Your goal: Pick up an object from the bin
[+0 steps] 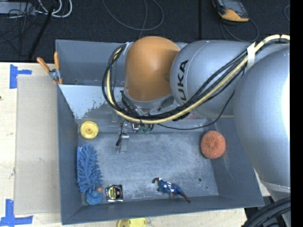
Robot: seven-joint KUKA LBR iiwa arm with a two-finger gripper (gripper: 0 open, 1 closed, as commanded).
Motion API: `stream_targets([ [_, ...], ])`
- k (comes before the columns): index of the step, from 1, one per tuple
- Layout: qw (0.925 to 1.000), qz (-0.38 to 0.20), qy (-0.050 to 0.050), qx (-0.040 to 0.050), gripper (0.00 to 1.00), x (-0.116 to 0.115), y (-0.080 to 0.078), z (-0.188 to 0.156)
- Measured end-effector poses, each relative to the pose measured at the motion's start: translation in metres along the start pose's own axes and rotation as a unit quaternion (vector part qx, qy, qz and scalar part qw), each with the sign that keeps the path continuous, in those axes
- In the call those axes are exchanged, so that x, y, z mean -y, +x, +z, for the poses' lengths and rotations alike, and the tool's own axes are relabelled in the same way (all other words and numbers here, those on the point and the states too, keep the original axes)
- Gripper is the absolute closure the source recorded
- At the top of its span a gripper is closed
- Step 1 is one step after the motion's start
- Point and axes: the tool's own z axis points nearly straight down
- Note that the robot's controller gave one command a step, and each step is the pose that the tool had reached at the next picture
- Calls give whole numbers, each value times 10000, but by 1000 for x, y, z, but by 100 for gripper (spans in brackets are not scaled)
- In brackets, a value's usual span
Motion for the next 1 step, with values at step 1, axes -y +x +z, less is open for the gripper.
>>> stream_targets([
  [1, 10000, 20, -5, 37, 0, 1, -2, -5],
])
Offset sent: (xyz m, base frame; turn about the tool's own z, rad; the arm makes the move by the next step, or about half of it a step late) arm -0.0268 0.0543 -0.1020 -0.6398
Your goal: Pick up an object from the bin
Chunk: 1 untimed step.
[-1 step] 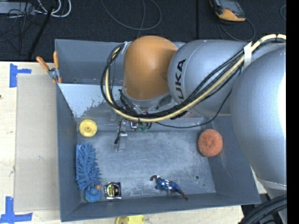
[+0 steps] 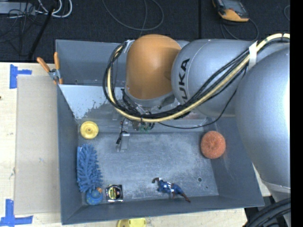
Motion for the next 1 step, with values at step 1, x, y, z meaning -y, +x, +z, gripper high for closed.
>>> stream_targets([
  [1, 9898, -1424, 3, 30, 0, -23, 11, 45],
])
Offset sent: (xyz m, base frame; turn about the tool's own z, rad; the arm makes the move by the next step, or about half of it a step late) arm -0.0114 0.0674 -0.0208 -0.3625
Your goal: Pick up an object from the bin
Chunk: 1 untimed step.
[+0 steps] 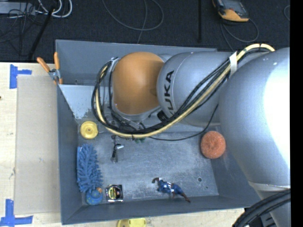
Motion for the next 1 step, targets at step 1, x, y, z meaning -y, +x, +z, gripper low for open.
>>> stream_targets([
  [1, 9980, -629, -13, -40, 0, -29, -6, -2],
])
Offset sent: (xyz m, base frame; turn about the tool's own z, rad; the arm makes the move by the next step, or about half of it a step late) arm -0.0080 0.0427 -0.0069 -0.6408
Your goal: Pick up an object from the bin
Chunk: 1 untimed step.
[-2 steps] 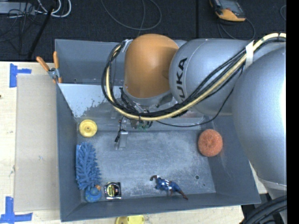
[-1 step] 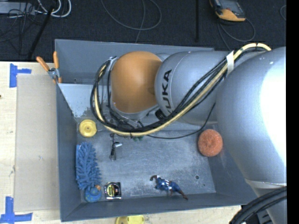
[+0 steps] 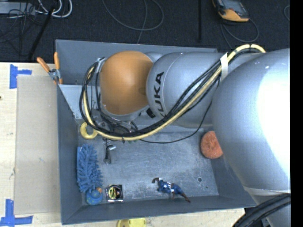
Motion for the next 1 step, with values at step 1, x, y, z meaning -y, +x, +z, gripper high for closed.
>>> stream_targets([
  [1, 9922, -1249, 8, 21, 0, -10, -2, -6],
])
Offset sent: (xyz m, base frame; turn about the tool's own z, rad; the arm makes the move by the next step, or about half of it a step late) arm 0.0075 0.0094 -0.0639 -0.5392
